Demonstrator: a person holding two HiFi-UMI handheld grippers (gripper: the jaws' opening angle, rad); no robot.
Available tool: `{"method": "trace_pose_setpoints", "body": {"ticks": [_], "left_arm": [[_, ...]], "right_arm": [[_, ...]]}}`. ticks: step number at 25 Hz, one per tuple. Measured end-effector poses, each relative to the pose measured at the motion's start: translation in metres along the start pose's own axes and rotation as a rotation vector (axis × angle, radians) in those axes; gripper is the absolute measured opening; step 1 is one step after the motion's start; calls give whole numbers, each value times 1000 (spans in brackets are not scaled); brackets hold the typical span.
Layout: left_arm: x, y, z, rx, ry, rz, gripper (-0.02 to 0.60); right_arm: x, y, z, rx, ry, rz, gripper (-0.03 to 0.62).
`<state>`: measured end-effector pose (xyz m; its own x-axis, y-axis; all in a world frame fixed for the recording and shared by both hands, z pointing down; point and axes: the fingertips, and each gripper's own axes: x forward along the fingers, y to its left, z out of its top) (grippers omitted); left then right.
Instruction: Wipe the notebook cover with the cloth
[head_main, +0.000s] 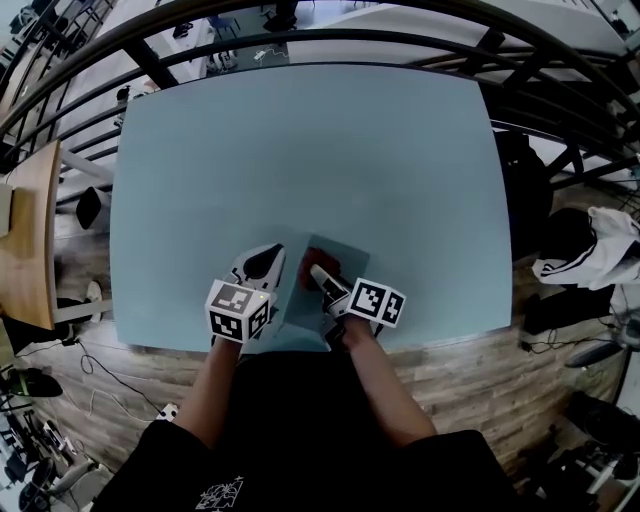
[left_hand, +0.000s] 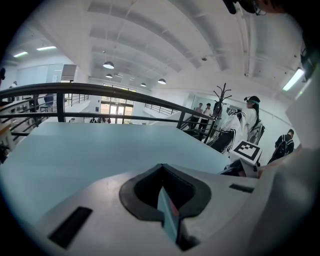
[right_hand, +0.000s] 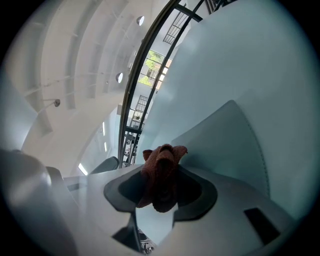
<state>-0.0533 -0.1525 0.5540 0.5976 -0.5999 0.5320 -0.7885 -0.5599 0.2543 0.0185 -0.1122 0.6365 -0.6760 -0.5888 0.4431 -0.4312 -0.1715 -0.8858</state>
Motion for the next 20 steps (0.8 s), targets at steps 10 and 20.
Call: {"method": "trace_pose_setpoints", "body": {"ticks": [10,20], "left_arm": [[-7,10,-10,-15,6,37,6],[-12,7,-15,-12,3,28,6]], "right_arm": [[20,-2,-17,-1,60,-3,150],[10,-12,-18,15,35,-29,149]]}}
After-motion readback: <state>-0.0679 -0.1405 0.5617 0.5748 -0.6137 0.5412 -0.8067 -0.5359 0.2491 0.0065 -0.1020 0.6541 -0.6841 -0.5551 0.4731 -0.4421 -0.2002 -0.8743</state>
